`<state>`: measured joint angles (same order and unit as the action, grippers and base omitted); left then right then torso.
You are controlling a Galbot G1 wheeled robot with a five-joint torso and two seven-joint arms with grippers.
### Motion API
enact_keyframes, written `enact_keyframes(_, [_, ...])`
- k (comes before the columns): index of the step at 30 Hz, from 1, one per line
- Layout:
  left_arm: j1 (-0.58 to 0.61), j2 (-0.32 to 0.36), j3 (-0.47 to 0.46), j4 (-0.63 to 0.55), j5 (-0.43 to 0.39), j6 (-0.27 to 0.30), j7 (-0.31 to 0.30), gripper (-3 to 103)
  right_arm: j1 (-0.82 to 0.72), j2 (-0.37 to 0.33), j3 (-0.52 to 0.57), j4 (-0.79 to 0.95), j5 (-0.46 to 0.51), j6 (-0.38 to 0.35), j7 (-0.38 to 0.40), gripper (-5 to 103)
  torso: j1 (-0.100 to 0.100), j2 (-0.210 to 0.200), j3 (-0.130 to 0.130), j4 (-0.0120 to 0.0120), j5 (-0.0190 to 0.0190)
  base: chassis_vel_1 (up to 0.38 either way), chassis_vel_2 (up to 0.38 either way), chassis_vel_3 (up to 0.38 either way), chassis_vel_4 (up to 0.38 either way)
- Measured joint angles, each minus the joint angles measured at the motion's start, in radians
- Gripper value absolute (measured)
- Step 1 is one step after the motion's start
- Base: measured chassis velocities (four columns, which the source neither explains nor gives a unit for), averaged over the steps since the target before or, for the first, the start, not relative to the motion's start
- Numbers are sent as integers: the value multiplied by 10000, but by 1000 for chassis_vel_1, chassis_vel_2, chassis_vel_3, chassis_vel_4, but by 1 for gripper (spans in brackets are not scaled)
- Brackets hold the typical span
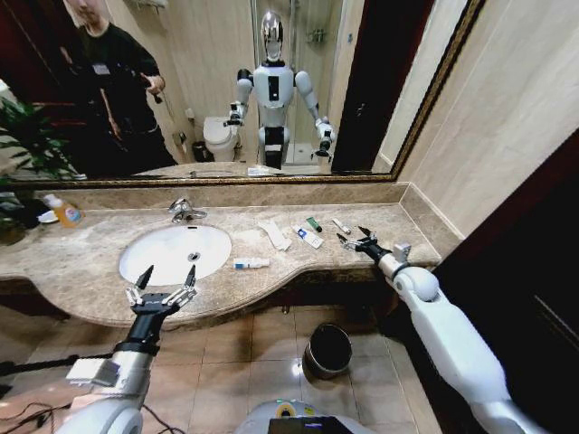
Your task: Pick up the trash from the sink and place it in the trash bin.
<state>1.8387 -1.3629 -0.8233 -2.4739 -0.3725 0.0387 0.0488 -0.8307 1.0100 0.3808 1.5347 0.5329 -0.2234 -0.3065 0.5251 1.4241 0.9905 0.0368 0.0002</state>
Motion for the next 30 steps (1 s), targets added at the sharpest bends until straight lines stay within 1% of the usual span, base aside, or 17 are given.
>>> enact_keyframes(1, [0,0,0,0,0,0,0,100,0,0,0,0,0,0,0,100,0,0,0,0,0,0,0,0,0])
enact_keyframes(5, [0,0,0,0,0,0,3,100,1084,27,-634,-912,-51,-381,-166,100,0,0,0,1,-1,0,0,0,0])
enact_keyframes(6, [0,0,0,0,0,0,3,100,1084,27,-634,-912,-51,-381,-166,100,0,0,0,1,-1,0,0,0,0])
enact_keyframes(9, [0,0,0,0,0,0,0,100,1774,41,-995,-1564,-92,-949,-249,100,1,0,0,1,-3,0,0,0,0])
enact_keyframes(10, [0,0,0,0,0,0,0,100,1774,41,-995,-1564,-92,-949,-249,100,1,0,0,1,-3,0,0,0,0])
enact_keyframes(13, [0,0,0,0,0,0,1,100,2331,42,-1209,-2109,-65,-1973,-236,100,1,0,0,0,-2,0,0,0,0])
enact_keyframes(14, [0,0,0,0,0,0,1,100,2331,42,-1209,-2109,-65,-1973,-236,100,1,0,0,0,-2,0,0,0,0])
enact_keyframes(17, [0,0,0,0,0,0,1,100,2655,88,-1293,-2422,-31,-2620,-14,100,-1,0,0,0,-3,0,0,0,0])
enact_keyframes(18, [0,0,0,0,0,0,1,100,2655,88,-1293,-2422,-31,-2620,-14,100,-1,0,0,0,-3,0,0,0,0])
enact_keyframes(21, [0,0,0,1,0,0,1,100,2909,229,-1438,-2782,-30,-2734,333,100,-1,0,0,0,-2,0,0,0,0])
enact_keyframes(29, [0,0,0,1,0,0,1,100,3145,521,-1493,-3194,-87,-2787,582,100,-1,0,-1,0,-2,0,0,0,0])
enact_keyframes(30, [0,0,0,0,0,0,1,100,3149,531,-1493,-3211,-95,-2787,597,102,0,0,-1,1,-2,0,0,0,0])
